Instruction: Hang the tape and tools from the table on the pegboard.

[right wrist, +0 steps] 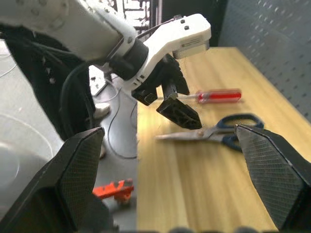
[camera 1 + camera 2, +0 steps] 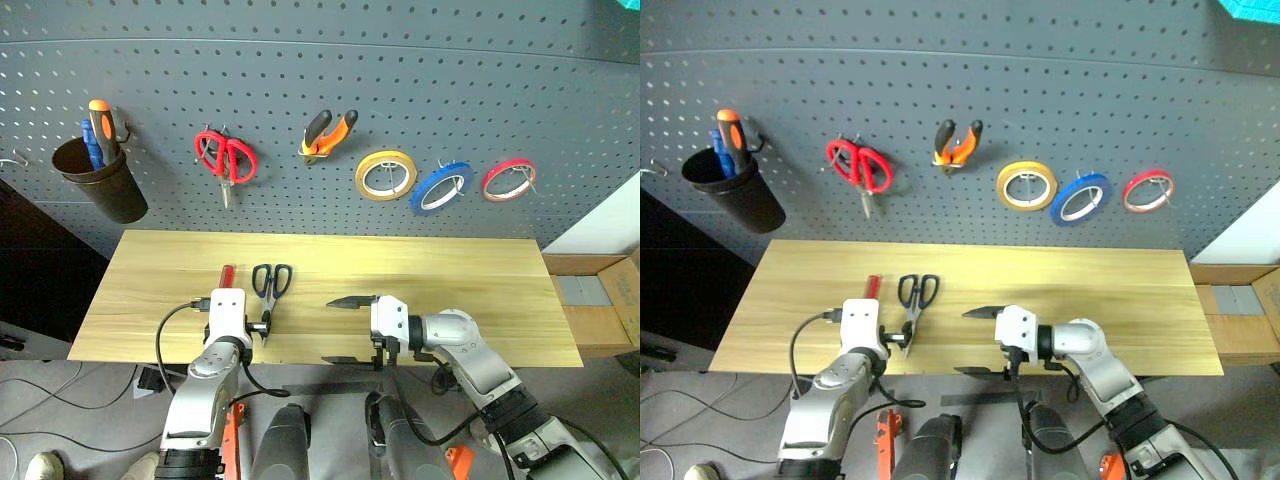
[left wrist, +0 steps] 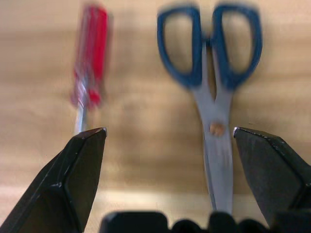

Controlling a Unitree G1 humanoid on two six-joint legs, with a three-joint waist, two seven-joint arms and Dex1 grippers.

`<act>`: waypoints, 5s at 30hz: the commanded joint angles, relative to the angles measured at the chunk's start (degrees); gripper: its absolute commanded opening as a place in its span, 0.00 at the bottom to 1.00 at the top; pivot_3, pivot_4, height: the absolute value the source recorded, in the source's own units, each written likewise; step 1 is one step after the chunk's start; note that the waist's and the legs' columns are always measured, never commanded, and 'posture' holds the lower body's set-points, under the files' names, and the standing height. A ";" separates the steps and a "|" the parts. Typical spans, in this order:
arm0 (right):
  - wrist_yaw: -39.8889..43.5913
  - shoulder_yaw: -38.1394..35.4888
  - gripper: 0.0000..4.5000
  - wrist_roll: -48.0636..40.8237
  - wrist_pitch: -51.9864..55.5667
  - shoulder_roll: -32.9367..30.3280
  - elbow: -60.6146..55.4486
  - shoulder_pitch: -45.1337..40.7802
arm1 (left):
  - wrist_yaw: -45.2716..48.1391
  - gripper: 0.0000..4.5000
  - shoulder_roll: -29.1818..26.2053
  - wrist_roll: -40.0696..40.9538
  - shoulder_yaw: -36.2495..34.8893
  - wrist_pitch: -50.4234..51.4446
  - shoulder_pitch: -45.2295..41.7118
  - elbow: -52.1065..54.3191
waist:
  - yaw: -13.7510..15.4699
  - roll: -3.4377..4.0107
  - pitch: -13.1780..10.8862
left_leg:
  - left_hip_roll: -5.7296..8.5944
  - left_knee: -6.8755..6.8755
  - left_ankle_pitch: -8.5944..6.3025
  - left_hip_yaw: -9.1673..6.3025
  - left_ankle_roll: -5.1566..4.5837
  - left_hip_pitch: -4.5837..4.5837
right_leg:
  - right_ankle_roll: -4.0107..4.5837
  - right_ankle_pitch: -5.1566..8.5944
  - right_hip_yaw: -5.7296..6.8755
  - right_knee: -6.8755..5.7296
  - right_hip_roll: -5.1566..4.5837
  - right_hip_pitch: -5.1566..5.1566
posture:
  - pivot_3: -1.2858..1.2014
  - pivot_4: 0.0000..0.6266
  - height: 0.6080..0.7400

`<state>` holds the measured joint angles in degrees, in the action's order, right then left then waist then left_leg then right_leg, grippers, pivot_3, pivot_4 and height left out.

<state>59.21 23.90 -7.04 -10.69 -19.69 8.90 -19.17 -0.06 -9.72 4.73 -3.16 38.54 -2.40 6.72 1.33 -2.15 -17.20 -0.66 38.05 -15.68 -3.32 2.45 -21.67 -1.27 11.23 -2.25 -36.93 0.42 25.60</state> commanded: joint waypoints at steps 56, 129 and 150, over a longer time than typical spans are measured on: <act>-18.65 -17.74 1.00 -22.22 29.02 8.18 -25.04 -7.21 | 6.17 0.11 -15.05 -12.54 -8.80 -25.42 7.89 27.37 | 1.53 0.00 2.33 | 0.10 -0.04 -0.02 -0.24 0.17 -0.70 | -0.01 0.04 0.30 0.06 -0.35 0.53 | 0.60 0.23 1.00; -16.12 1.67 1.00 -0.26 34.52 8.98 -13.64 -14.59 | 15.89 1.00 -16.14 -0.47 -8.27 -0.84 -19.05 -20.88 | -0.09 0.12 -0.22 | -0.18 -0.15 -0.06 -0.08 0.09 0.29 | 0.41 0.09 0.07 -0.11 0.27 -0.13 | 0.57 0.57 1.00; -16.72 1.22 1.00 1.43 35.25 8.17 -15.01 -13.85 | 17.19 0.25 -17.53 -0.58 -6.23 0.85 -26.16 -30.60 | -1.38 0.03 -1.79 | -0.12 -0.11 -0.06 -0.18 0.12 -0.44 | 0.44 0.04 0.15 -0.15 -0.06 0.53 | 0.55 0.59 1.00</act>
<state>42.50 25.56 -5.63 25.16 -12.08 -3.77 -32.66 17.05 -26.27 4.17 -9.20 39.80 -27.99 -23.55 -0.04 -2.12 -18.99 -0.78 37.95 -15.75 -3.50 2.57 -22.11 -0.83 11.27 -2.10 -37.07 0.36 26.13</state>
